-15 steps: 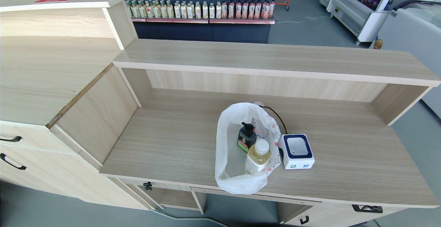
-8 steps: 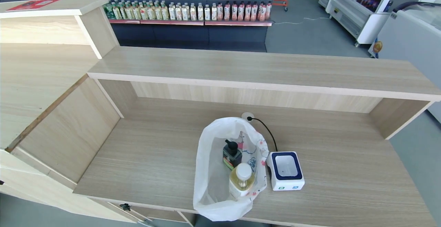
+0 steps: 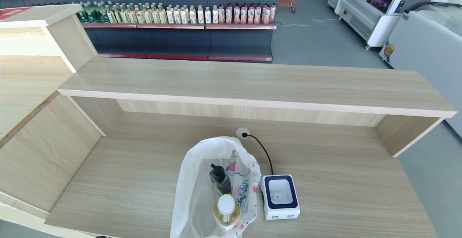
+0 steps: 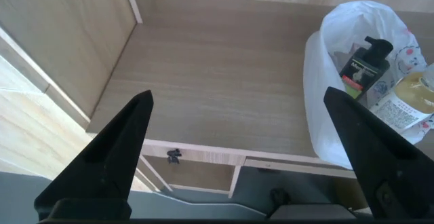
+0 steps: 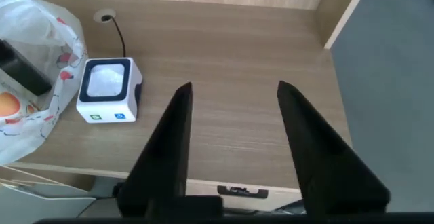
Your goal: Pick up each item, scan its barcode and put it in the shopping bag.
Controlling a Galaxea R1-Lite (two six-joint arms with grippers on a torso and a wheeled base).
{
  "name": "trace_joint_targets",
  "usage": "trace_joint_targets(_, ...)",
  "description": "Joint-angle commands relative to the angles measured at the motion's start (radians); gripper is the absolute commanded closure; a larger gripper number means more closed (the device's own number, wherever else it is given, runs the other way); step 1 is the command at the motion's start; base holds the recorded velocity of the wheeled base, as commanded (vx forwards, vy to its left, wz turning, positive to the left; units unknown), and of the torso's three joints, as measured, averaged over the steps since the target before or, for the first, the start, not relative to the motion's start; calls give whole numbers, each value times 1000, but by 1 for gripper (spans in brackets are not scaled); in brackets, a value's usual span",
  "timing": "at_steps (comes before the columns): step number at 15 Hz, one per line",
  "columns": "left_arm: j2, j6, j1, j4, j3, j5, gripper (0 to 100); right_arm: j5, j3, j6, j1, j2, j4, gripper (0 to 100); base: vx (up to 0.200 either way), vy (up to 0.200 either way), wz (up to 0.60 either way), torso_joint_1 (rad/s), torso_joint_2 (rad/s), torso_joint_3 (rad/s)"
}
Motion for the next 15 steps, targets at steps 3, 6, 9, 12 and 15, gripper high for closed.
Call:
trace_joint_targets(3, 0, 0, 1, 0, -1, 0, 0, 0, 0, 2, 0, 3, 0, 100, 0, 0, 0, 0, 0, 0)
trace_joint_targets(6, 0, 0, 1, 0, -1, 0, 0, 0, 0, 2, 0, 3, 0, 100, 0, 0, 0, 0, 0, 0)
trace_joint_targets(9, 0, 0, 1, 0, -1, 0, 0, 0, 0, 2, 0, 3, 0, 100, 0, 0, 0, 0, 0, 0)
trace_joint_targets(12, 0, 0, 1, 0, -1, 0, 0, -2, 0, 2, 0, 3, 0, 100, 0, 0, 0, 0, 0, 0)
trace_joint_targets(15, 0, 0, 1, 0, -1, 0, 0, -2, 0, 1, 0, 3, 0, 100, 0, 0, 0, 0, 0, 0)
